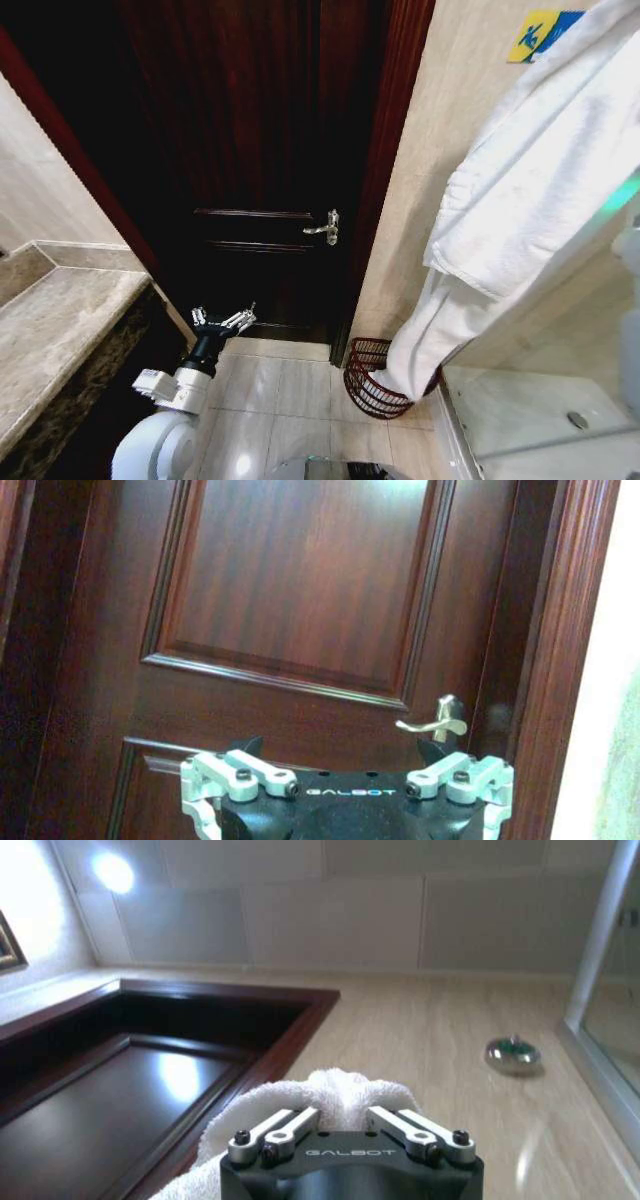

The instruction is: Discard the used towel into the hamper.

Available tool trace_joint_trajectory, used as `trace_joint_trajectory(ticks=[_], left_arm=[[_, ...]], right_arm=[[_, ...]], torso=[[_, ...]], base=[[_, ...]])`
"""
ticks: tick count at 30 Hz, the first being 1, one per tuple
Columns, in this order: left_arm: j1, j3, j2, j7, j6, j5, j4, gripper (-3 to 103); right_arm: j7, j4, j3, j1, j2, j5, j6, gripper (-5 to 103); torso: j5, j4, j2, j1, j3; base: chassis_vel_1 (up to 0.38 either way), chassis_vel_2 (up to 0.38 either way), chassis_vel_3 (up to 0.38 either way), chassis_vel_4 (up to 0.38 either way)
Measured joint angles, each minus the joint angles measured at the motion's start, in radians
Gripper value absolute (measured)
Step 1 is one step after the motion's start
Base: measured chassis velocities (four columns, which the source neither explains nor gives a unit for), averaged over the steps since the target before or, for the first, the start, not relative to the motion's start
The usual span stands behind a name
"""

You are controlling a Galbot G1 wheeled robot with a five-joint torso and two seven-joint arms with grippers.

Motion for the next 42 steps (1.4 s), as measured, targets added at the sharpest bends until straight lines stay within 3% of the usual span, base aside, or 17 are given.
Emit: trace_joint_trajectory(ticks=[4,9,16,25,30,42], left_arm=[[0.000,0.000,0.000,0.000,0.000,0.000,0.000,100],[0.000,0.000,0.000,0.000,0.000,0.000,0.000,100],[0.000,0.000,0.000,0.000,0.000,0.000,0.000,100],[0.000,0.000,0.000,0.000,0.000,0.000,0.000,100],[0.000,0.000,0.000,0.000,0.000,0.000,0.000,100],[0.000,0.000,0.000,0.000,0.000,0.000,0.000,100]], right_arm=[[-0.005,0.040,0.024,-0.114,0.057,-0.026,0.006,5],[-0.010,0.113,0.019,-0.269,0.188,-0.093,0.023,5],[-0.034,0.081,-0.014,-0.341,0.286,-0.165,0.087,5],[-0.054,0.032,-0.014,-0.448,0.360,-0.205,0.153,5],[-0.078,-0.080,-0.033,-0.512,0.439,-0.231,0.262,5],[-0.129,-0.281,-0.080,-0.549,0.513,-0.261,0.378,5]], torso=[[0.0002,-0.0001,0.000,0.000,0.000],[0.0008,-0.0002,0.000,0.000,0.000],[0.0002,0.0002,0.000,0.000,0.000],[0.0001,0.0000,0.000,0.000,0.000],[0.0006,0.0001,0.000,0.000,0.000],[0.0005,0.0000,0.000,0.000,0.000]], base=[[0.000,0.000,0.000,0.000],[0.000,0.000,0.000,0.000],[0.000,0.000,0.000,0.000],[0.000,0.000,0.000,0.000],[0.000,0.000,0.000,0.000],[0.000,0.000,0.000,0.000]])
